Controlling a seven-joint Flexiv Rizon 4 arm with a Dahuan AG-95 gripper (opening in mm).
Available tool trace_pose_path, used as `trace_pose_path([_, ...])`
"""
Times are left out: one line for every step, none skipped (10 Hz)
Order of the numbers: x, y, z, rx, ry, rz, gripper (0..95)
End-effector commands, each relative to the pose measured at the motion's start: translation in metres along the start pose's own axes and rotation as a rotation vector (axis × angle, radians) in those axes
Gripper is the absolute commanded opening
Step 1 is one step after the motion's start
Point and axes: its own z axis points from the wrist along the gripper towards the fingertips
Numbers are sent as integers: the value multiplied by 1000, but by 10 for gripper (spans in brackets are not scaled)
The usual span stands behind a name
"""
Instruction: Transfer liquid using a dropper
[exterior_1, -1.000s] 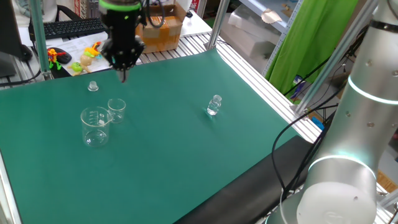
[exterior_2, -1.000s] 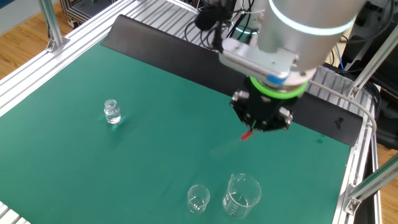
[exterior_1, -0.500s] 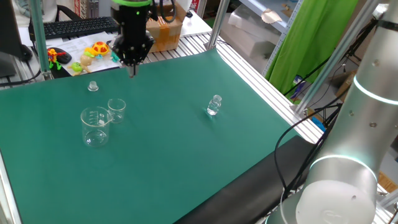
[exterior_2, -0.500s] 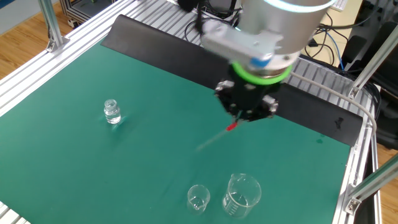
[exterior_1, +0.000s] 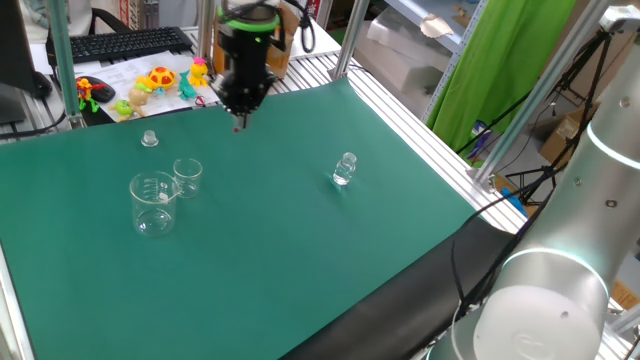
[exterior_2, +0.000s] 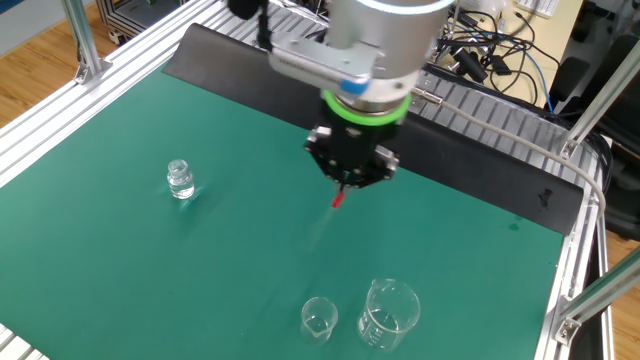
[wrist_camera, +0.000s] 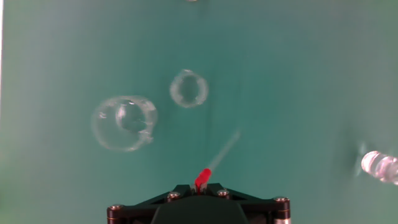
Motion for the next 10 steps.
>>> trace_pose_path([-4,-7,6,-8,9,-18,0])
trace_pose_path([-6,-9,11,-9,7,-22,0])
trace_pose_path([-7,-9,13,-7,6,-24,0])
trace_pose_path([-7,-9,13,-7,7,-30,0])
trace_pose_path([-7,-9,13,-14,13,-33,0])
trace_pose_path([-7,-9,13,-26,26,-37,0])
trace_pose_path([-7,-9,13,-68,29,-37,0])
trace_pose_path([-7,-9,13,-92,27,-20,0])
trace_pose_path([-7,-9,13,-90,28,0,0])
trace_pose_path([-7,-9,13,-90,34,20,0])
